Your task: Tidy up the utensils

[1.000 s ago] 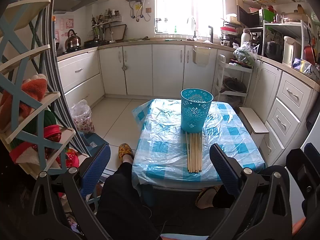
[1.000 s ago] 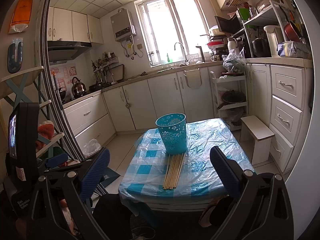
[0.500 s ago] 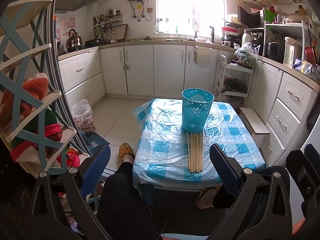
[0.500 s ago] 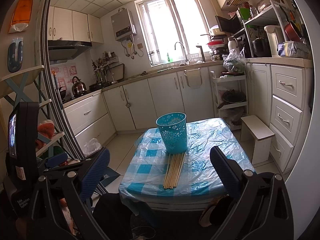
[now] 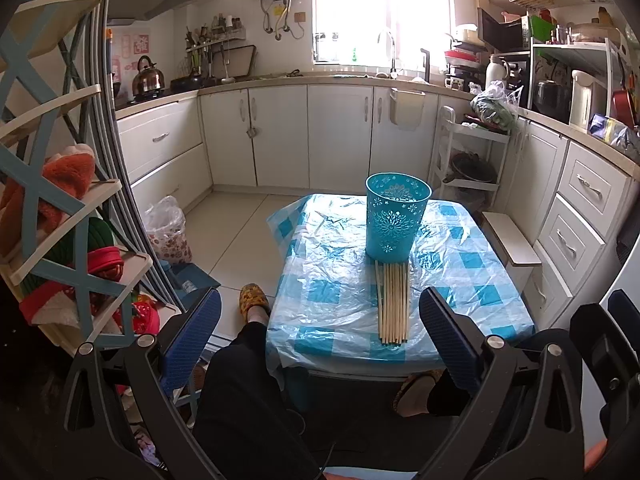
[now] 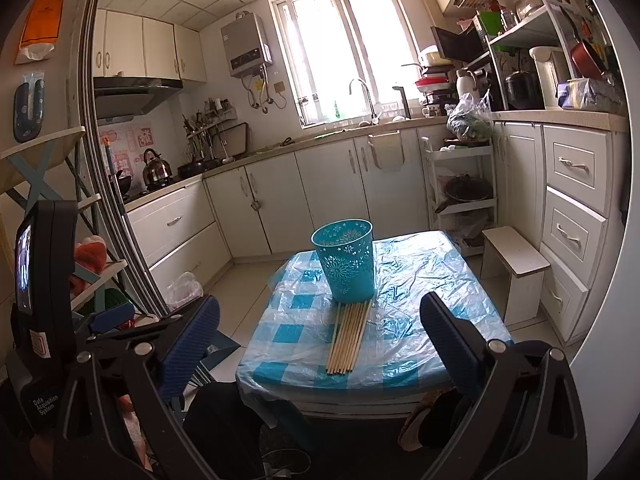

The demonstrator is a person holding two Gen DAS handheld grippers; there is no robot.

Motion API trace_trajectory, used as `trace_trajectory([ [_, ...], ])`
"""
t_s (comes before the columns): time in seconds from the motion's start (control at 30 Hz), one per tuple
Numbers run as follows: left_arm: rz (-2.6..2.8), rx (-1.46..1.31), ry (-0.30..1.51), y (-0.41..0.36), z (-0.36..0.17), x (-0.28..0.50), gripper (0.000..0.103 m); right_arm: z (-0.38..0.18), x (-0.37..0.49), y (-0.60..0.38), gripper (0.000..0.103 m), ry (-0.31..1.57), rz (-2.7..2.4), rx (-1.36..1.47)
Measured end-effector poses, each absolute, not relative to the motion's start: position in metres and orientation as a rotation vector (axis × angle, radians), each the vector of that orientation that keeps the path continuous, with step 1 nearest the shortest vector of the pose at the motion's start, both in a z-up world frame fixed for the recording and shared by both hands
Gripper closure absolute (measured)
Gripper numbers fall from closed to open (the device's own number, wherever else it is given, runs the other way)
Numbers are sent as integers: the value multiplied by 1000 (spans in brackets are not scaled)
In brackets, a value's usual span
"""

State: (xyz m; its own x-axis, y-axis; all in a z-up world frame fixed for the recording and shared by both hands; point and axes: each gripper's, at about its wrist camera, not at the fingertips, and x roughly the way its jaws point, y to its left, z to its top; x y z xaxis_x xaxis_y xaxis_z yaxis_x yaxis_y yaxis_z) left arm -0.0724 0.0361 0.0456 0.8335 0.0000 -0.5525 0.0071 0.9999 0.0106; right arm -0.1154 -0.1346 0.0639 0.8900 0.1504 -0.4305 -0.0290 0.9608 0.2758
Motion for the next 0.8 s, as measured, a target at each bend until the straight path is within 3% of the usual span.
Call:
trace_trajectory([
  [0.53,-3,3,638,31,29,-43,8,59,-90,-142,7,535,110,251],
  [0.8,11,25,700,37,0,-8,8,5,-27,-161,7,688,98,240],
])
